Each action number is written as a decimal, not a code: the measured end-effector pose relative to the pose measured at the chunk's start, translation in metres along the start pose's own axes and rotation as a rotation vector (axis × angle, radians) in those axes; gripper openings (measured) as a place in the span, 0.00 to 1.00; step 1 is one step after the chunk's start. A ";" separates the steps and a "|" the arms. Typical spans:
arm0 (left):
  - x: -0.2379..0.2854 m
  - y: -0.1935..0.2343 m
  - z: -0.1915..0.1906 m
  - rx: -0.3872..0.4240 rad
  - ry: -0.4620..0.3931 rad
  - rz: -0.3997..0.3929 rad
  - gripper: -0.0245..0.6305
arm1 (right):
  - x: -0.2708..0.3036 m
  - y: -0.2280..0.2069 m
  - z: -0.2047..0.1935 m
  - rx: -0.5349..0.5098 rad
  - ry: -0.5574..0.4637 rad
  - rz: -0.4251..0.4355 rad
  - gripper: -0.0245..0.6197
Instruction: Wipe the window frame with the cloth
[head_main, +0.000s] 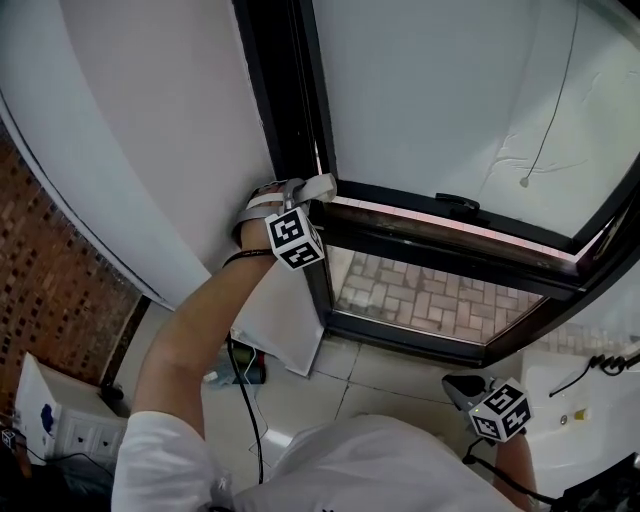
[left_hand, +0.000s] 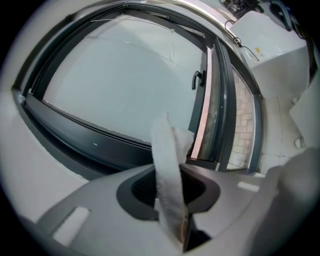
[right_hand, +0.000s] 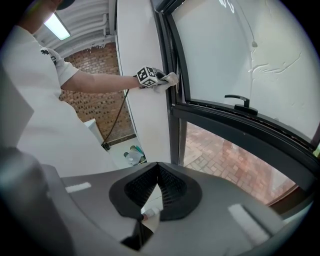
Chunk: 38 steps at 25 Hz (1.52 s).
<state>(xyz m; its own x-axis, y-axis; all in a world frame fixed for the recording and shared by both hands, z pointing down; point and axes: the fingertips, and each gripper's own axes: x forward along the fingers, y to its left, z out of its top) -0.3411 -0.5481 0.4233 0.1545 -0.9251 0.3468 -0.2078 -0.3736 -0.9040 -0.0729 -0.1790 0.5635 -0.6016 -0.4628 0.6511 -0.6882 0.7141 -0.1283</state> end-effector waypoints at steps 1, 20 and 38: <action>-0.002 0.006 0.001 0.002 -0.002 0.002 0.20 | 0.000 0.000 0.001 0.000 -0.002 -0.001 0.04; -0.066 0.175 0.049 0.112 -0.052 0.138 0.20 | 0.014 -0.001 0.004 -0.012 -0.006 0.017 0.05; -0.118 0.306 0.082 0.201 -0.042 0.285 0.20 | 0.017 0.001 0.000 -0.011 0.001 0.015 0.05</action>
<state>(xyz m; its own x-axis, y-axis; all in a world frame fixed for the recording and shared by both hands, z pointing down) -0.3440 -0.5478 0.0850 0.1585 -0.9851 0.0664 -0.0543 -0.0758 -0.9956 -0.0839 -0.1862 0.5751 -0.6111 -0.4514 0.6502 -0.6748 0.7265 -0.1299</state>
